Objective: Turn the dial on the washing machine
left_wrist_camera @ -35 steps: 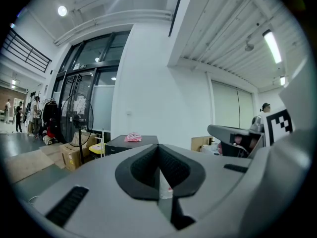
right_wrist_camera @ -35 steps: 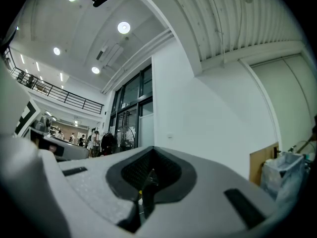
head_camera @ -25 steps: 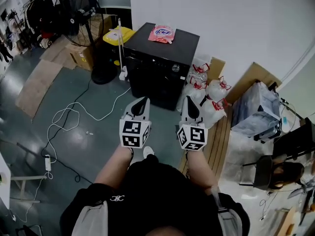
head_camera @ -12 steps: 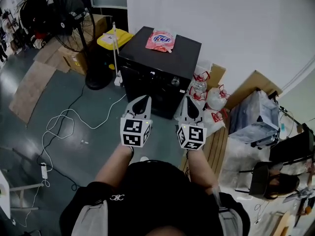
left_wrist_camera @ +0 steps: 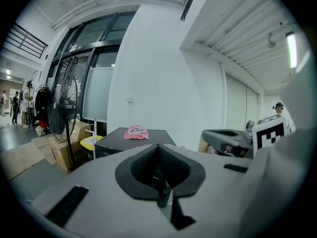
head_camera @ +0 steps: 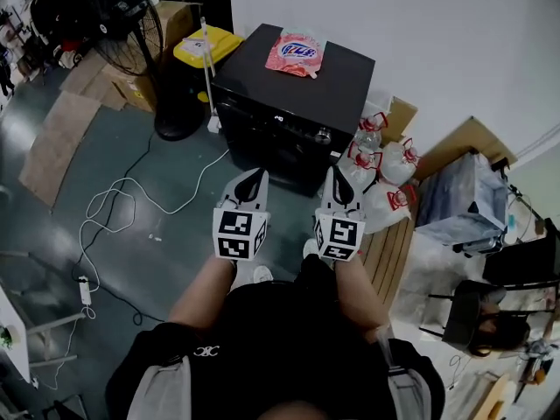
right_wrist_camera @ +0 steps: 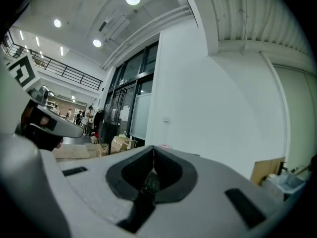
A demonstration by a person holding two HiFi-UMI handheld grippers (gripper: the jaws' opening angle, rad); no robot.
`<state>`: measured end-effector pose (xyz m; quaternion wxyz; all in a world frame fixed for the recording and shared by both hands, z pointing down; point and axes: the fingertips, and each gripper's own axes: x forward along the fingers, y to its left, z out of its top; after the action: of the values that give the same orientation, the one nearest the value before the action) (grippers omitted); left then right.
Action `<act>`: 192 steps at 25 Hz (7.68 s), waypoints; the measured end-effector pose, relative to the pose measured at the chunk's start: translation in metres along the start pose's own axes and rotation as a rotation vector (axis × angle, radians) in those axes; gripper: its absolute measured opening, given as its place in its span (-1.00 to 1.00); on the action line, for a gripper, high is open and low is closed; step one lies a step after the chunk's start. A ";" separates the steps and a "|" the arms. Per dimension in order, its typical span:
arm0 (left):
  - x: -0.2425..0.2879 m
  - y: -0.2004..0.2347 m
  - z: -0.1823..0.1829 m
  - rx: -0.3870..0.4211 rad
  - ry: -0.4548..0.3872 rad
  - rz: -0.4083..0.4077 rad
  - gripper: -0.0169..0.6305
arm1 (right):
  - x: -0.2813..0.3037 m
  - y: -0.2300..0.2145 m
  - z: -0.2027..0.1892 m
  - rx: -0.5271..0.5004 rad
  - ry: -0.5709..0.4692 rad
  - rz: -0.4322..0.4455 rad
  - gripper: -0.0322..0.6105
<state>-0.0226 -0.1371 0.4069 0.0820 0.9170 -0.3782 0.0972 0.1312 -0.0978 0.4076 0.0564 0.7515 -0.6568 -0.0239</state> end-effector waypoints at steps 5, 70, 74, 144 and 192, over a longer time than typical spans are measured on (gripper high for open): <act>0.019 0.015 -0.004 -0.019 0.006 0.047 -0.96 | 0.037 -0.003 -0.024 -0.120 0.031 0.029 -0.82; 0.121 0.057 -0.090 -0.137 0.282 0.229 -0.96 | 0.224 -0.042 -0.275 -1.427 0.151 0.177 -0.07; 0.120 0.057 -0.089 -0.136 0.277 0.226 -0.96 | 0.224 -0.039 -0.274 -1.457 0.124 0.178 -0.01; 0.067 0.079 -0.100 -0.151 0.277 0.306 -0.96 | 0.238 -0.065 -0.256 0.075 0.595 -0.290 -0.12; 0.093 0.058 -0.089 -0.088 0.291 0.231 -0.96 | 0.235 -0.081 -0.284 1.404 0.267 -0.022 -0.07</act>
<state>-0.0091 -0.2211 0.5198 0.1642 0.8393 -0.4689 0.2209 0.2738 -0.3044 0.6892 -0.3610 0.6137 -0.4969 0.4962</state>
